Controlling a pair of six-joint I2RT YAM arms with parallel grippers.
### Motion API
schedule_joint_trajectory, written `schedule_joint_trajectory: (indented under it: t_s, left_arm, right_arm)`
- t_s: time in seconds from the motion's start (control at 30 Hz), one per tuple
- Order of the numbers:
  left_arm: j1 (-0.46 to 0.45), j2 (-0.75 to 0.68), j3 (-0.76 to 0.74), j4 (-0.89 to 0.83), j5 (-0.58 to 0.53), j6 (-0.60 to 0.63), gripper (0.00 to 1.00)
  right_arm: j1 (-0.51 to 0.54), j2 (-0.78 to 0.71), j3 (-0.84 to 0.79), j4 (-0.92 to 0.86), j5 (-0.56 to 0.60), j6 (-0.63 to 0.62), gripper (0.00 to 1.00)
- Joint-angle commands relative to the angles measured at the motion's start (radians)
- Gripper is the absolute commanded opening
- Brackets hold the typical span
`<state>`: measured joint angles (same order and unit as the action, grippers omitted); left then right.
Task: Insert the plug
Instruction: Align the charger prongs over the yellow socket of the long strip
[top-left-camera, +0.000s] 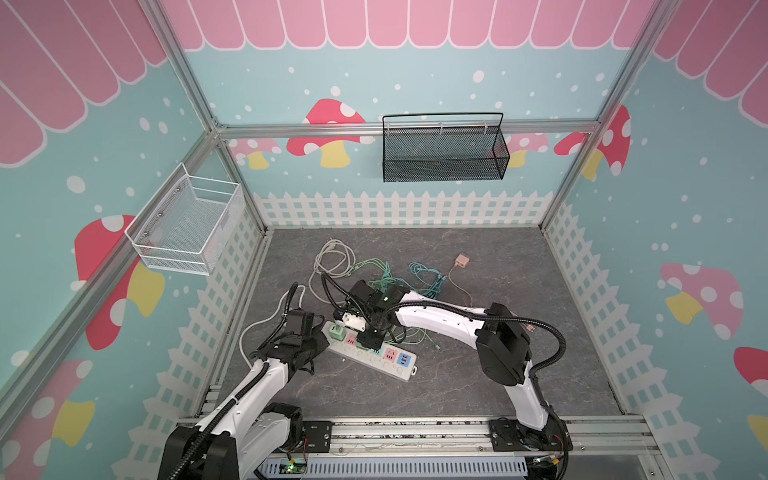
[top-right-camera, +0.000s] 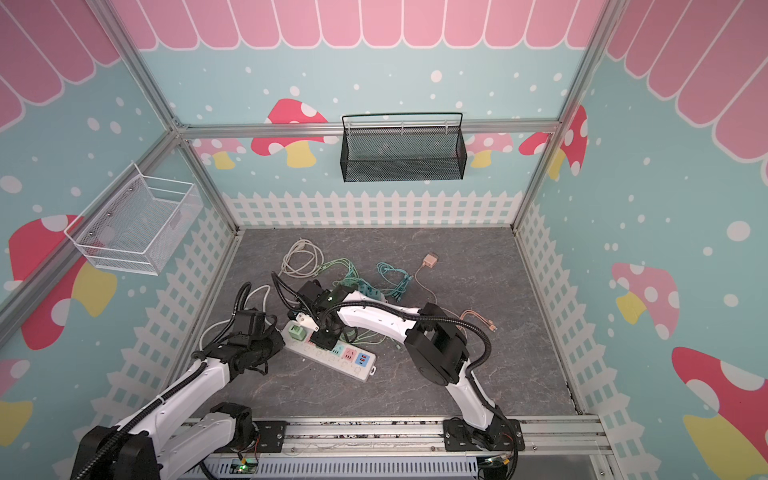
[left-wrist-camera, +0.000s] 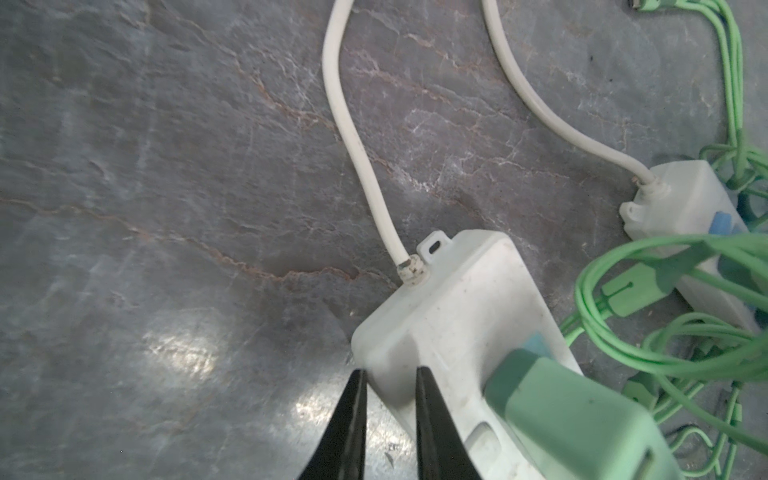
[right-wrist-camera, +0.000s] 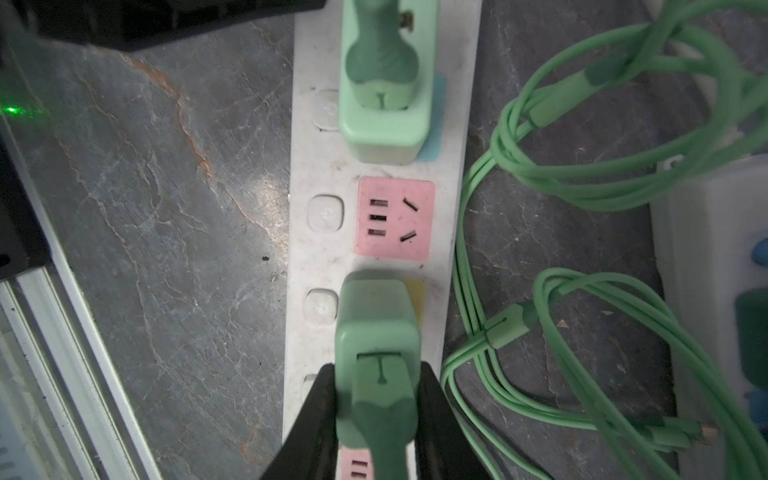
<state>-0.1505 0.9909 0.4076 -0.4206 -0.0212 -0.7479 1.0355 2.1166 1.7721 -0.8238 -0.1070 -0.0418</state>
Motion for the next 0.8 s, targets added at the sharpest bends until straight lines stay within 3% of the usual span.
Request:
schedule_joint_trajectory:
  t_s: [0.0,0.53,0.77]
  left_arm:
    - [0.004,0.015,-0.038,-0.023,0.041,0.008,0.19]
    - [0.006,-0.026,-0.032,-0.031,0.071,-0.011,0.19]
    - [0.007,-0.078,-0.010,-0.051,0.065,-0.030,0.21]
  right_arm:
    - [0.001,0.084,-0.014,-0.044,0.111,0.016,0.00]
    - [0.016,0.158,-0.032,-0.092,0.285,0.068,0.00]
    - [0.027,0.144,-0.057,-0.066,0.278,0.098,0.00]
